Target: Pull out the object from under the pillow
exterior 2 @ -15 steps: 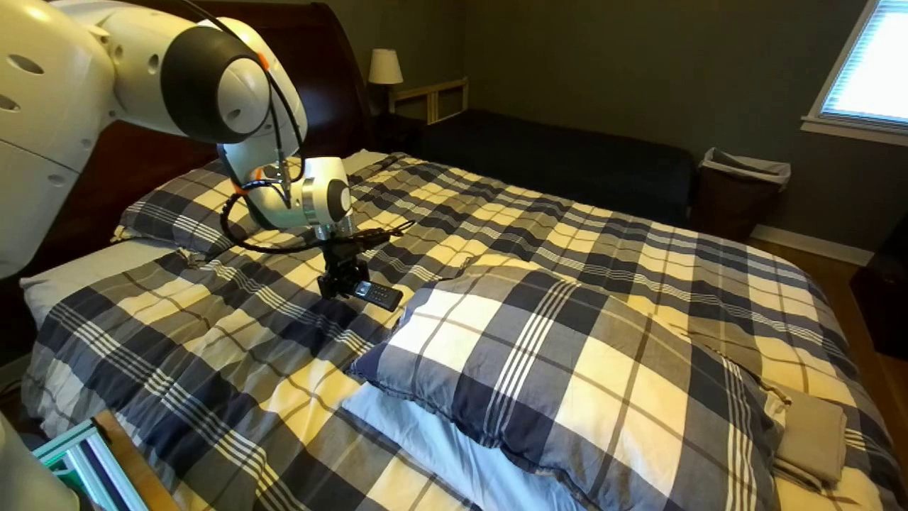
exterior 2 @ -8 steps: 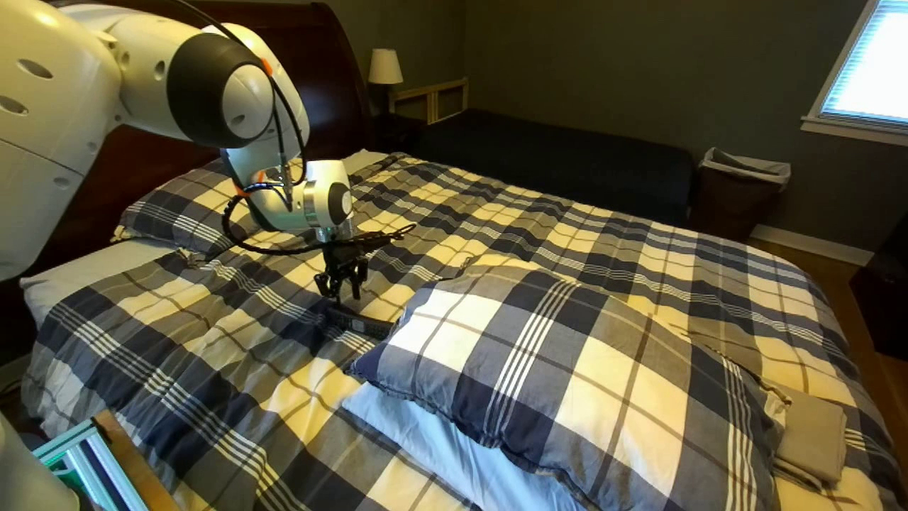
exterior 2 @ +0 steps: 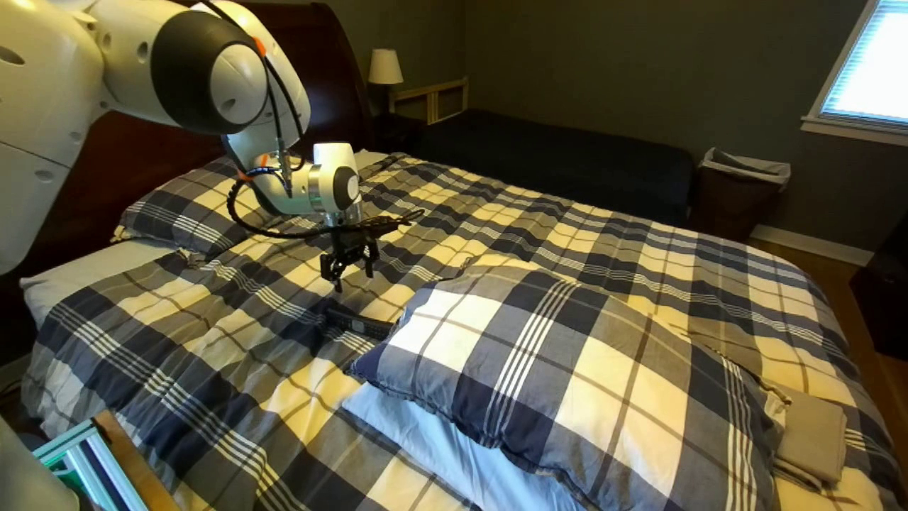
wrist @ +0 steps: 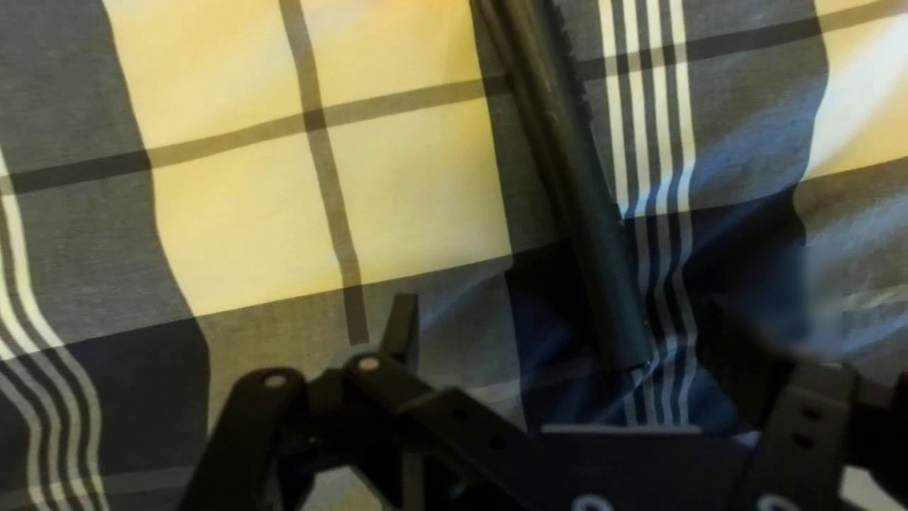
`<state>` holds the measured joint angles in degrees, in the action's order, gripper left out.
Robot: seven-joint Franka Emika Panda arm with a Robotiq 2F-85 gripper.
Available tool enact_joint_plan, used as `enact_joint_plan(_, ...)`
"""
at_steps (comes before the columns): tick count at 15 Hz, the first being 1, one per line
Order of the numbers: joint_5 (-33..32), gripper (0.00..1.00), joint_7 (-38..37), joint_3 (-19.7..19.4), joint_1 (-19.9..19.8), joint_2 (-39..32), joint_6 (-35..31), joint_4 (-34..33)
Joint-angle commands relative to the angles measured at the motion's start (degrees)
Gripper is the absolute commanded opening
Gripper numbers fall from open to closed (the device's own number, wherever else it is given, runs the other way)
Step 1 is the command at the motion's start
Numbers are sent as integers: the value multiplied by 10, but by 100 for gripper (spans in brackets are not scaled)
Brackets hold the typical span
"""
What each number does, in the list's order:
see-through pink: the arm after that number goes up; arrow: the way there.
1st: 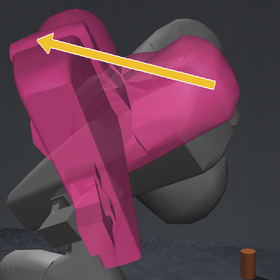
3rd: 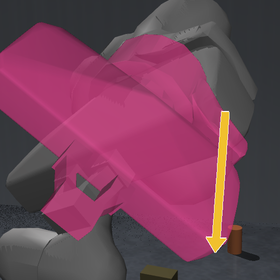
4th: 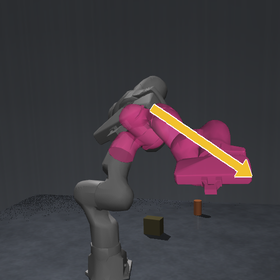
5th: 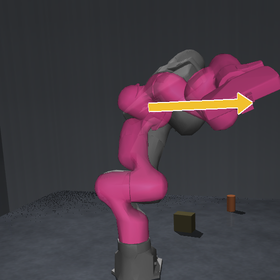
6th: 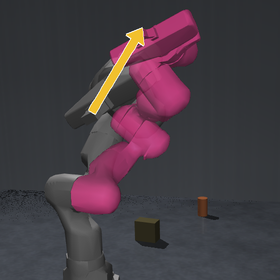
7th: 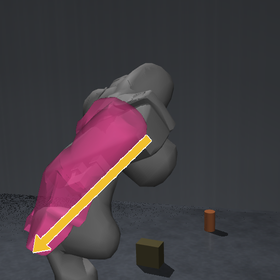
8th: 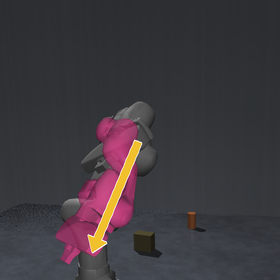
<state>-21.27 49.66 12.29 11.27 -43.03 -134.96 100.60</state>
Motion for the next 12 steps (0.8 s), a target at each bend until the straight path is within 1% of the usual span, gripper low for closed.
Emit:
enact_joint_plan(1, 29, 100, -6, 6, -29, 74, -16, 59)
enact_joint_plan(7, 65, 100, -17, -3, -64, 184, -24, 121)
enact_joint_plan(9, 80, 100, -26, -8, -75, 222, -17, 142)
enact_joint_plan(12, 115, 100, -25, -12, -97, 284, -14, 181)
